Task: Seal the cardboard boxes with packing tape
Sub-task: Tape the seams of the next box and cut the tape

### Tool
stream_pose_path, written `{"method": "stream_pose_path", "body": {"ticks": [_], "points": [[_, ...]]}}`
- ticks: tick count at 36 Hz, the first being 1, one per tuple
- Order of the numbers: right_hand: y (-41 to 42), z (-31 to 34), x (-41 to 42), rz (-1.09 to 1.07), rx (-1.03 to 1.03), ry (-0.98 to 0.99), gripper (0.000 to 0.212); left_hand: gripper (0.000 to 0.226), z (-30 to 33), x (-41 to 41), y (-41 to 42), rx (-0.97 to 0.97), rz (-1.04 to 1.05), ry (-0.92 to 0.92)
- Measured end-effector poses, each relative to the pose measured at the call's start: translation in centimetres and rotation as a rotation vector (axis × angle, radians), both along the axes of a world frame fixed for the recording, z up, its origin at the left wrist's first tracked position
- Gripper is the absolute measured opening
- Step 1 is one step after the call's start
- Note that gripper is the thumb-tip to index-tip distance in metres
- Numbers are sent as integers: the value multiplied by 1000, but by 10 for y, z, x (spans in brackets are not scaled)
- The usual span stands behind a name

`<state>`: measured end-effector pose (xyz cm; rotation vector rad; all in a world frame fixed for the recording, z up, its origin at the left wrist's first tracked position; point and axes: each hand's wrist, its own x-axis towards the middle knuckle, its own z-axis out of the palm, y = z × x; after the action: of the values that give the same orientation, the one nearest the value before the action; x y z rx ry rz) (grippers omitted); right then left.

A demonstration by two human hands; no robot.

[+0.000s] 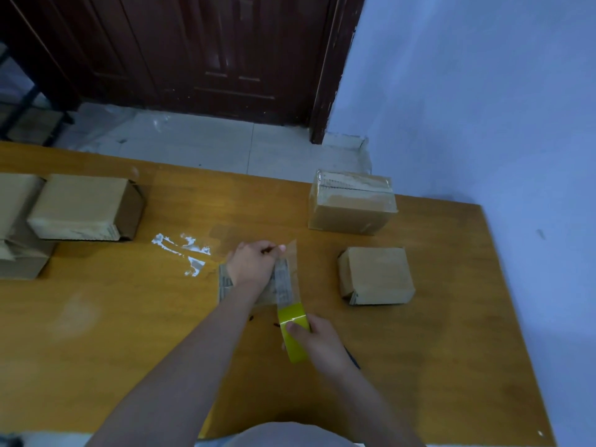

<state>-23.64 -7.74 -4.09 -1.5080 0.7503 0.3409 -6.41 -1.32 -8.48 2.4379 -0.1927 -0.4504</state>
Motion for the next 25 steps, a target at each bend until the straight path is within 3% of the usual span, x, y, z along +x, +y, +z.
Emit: {"method": "stream_pose_path", "body": {"ticks": [10, 13, 19, 25], "points": [[0, -14, 2, -15, 70, 10, 17, 33, 6, 0, -3, 130, -34, 37], [-1, -17, 4, 6, 68, 13, 19, 31, 14, 4, -5, 146, -33, 141], [0, -19, 6, 26, 114, 28, 13, 30, 25, 32, -11, 191, -53, 525], [-2, -16, 5, 46, 139, 26, 17, 32, 21, 31, -19, 338, -140, 511]]}}
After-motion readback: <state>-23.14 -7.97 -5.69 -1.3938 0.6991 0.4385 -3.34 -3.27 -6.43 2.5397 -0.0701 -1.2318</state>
